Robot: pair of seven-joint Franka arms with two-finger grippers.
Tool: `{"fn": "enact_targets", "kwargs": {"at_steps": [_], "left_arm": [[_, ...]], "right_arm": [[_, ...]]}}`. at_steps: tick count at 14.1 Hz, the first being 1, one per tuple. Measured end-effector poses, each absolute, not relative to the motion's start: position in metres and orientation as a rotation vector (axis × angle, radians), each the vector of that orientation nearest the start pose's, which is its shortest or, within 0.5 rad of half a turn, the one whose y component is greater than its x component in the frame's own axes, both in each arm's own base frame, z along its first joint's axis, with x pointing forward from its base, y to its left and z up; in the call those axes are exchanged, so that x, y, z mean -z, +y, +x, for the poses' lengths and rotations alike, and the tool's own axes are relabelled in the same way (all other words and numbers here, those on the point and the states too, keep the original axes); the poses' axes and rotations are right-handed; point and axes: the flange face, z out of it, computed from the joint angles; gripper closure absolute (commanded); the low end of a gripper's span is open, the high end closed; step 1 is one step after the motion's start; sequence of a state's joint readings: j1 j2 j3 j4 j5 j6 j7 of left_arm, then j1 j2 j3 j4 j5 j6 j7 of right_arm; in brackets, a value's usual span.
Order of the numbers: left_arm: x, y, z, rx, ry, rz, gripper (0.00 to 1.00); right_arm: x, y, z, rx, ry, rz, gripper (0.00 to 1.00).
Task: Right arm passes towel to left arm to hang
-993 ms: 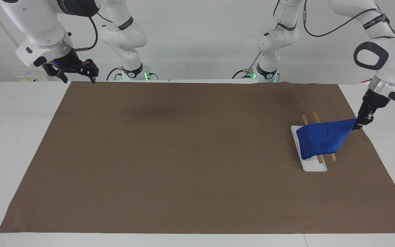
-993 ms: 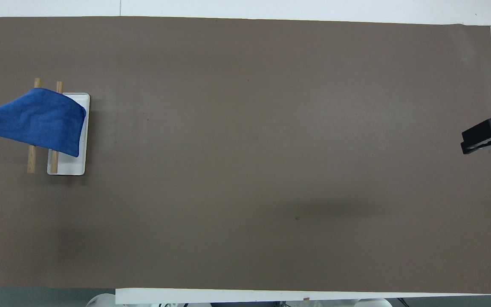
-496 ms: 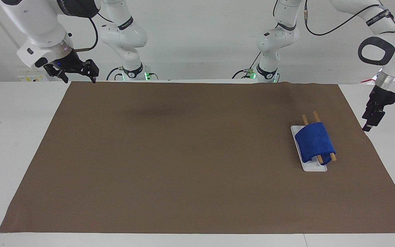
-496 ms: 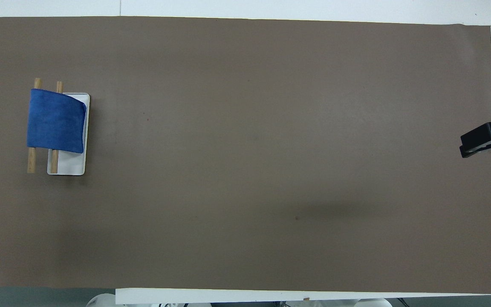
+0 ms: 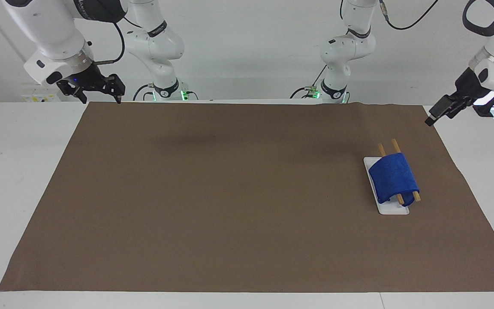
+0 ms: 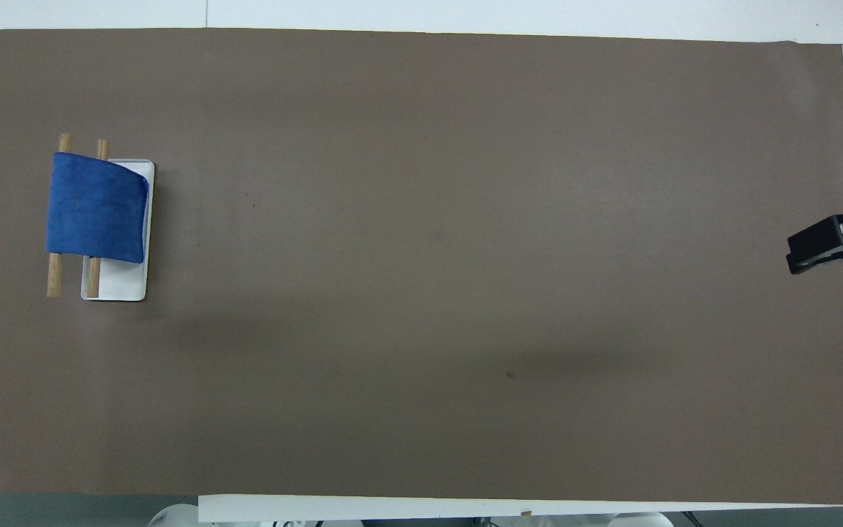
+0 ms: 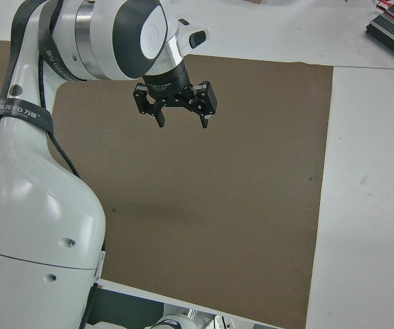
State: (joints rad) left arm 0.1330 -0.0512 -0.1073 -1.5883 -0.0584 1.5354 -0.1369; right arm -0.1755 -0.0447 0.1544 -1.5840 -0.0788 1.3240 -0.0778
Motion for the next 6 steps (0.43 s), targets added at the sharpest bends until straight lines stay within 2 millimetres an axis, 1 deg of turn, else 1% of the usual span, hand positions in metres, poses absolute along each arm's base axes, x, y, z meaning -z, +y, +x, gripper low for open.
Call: {"fn": "enact_targets", "kwargs": {"at_steps": [1, 2, 3, 4, 6], "left_arm": [[-0.649, -0.023, 0.540, 0.002, -0.137, -3.158, 0.00], [-0.653, -0.049, 0.544, 0.004, -0.052, -3.137, 0.00], [-0.654, -0.068, 0.549, -0.002, 0.008, -3.126, 0.00], [-0.653, -0.076, 0.554, -0.009, 0.034, -3.122, 0.00], [-0.650, -0.073, 0.560, -0.024, 0.056, -3.120, 0.00]], "right_arm": [[-0.624, -0.018, 0.513, -0.351, -0.073, -3.196, 0.00], [-0.623, -0.018, 0.513, -0.351, -0.073, -3.196, 0.00], [-0.623, -0.018, 0.513, -0.352, -0.073, -3.196, 0.00], [-0.623, -0.018, 0.513, -0.352, -0.073, -3.196, 0.00], [-0.623, -0.018, 0.513, -0.352, -0.073, -3.195, 0.00]]}}
